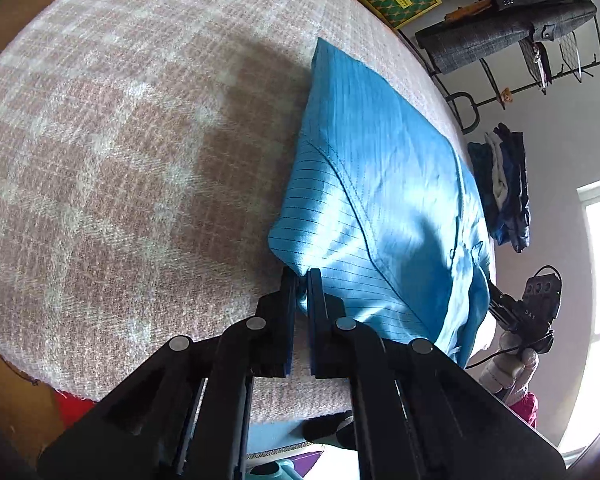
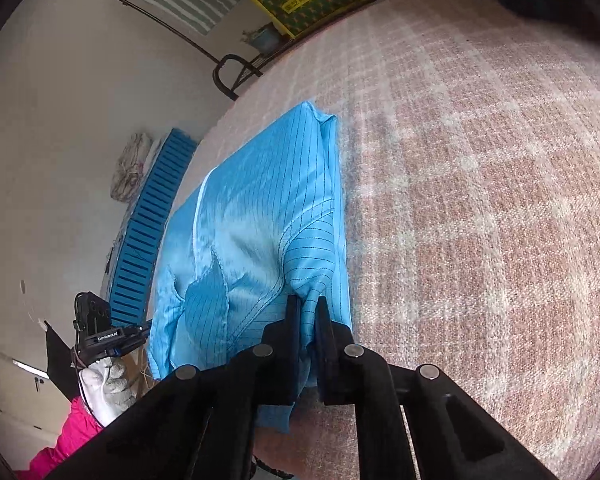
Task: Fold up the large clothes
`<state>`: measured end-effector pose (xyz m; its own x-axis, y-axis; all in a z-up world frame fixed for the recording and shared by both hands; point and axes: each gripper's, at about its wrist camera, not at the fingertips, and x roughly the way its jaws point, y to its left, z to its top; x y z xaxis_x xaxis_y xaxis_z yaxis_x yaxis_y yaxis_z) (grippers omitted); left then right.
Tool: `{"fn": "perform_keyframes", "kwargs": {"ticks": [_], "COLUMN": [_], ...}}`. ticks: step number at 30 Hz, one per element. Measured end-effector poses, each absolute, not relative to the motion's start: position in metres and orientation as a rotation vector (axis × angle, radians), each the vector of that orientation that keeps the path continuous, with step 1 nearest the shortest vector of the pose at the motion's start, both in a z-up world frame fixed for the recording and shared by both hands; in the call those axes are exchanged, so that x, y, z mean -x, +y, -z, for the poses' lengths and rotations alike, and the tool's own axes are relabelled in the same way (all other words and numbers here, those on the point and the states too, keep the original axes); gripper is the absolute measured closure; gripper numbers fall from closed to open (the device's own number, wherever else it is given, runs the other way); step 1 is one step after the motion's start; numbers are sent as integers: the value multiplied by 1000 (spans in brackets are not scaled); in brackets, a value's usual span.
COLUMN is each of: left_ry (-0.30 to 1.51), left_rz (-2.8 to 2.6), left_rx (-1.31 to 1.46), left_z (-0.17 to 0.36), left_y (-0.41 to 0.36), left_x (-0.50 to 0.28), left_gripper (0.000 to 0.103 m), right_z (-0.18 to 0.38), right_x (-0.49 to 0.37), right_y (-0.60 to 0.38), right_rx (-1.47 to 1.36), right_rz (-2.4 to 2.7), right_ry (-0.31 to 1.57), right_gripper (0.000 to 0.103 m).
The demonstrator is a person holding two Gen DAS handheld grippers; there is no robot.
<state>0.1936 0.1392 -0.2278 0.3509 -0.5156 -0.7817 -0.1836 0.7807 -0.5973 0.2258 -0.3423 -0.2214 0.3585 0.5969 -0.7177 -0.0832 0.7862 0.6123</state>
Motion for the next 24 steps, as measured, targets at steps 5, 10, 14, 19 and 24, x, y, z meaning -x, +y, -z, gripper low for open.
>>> {"fn": "perform_keyframes", "kwargs": {"ticks": [5,10,14,19,24], "left_ry": [1123,983,1003,1106,1168], "left_rz": [155,209,307,297,264], "left_rx": [529,452,378,354,383], "left_z": [193,142,141,177,208], "left_y": [144,116,73,55,67], "left_x": [-183,-179,-198,-217,-223], "left_gripper": [99,99,94,94,94], "right_z": [194,167,178,198,233], "right_x": [-225,-241,-282,-333,-376], "right_y": [-335,-349,-354,-350,-343], "right_rx": [-420,-425,-510,-602,-711], "right_rz": [-506,-530,-559,-604,-660], "right_ry": [1100,981,1019,1052,1125], "right_gripper": [68,65,65,62,61]}}
